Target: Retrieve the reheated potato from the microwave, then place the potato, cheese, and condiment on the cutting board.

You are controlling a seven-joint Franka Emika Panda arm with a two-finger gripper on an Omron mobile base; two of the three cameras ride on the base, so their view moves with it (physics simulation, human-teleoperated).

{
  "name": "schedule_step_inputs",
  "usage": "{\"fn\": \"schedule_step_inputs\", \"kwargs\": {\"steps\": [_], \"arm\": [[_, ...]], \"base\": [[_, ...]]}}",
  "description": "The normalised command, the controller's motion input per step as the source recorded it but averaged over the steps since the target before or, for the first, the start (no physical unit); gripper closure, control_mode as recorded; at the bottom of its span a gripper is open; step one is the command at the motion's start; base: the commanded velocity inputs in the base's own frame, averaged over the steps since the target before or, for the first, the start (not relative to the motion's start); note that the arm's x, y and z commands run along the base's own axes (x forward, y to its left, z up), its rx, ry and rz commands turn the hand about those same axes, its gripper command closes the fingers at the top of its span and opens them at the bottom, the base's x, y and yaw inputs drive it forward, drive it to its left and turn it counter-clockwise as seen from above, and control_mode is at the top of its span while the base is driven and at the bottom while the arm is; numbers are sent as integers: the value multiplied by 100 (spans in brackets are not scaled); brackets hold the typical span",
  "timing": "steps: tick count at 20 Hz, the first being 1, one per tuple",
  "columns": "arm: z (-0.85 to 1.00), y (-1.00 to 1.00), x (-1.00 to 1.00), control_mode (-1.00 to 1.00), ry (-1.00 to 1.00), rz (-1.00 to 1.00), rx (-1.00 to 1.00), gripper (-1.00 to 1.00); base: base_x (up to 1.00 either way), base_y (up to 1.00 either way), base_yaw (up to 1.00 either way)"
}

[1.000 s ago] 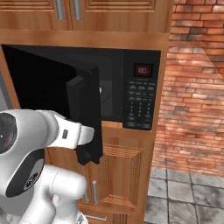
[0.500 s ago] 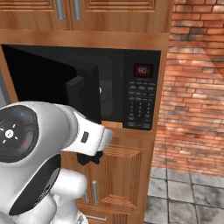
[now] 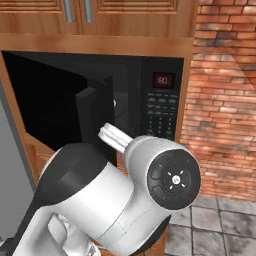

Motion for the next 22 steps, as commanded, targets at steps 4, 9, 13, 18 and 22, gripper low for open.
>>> {"fn": "schedule_step_inputs", "kwargs": {"steps": [4,9,13,18,22], "arm": [[-35,-3,66,-100,-4,3,30,-100],[-4,0,92,-100,0,4,26,-100],[0,0,84,-100,0,5,22,-100],[-13,2,79,-100,6,6,21,-100],[-17,10,71,-100,9,9,19,-100]], "base": [[0,0,0],[0,0,0],[0,0,0],[0,0,0],[0,0,0]]}}
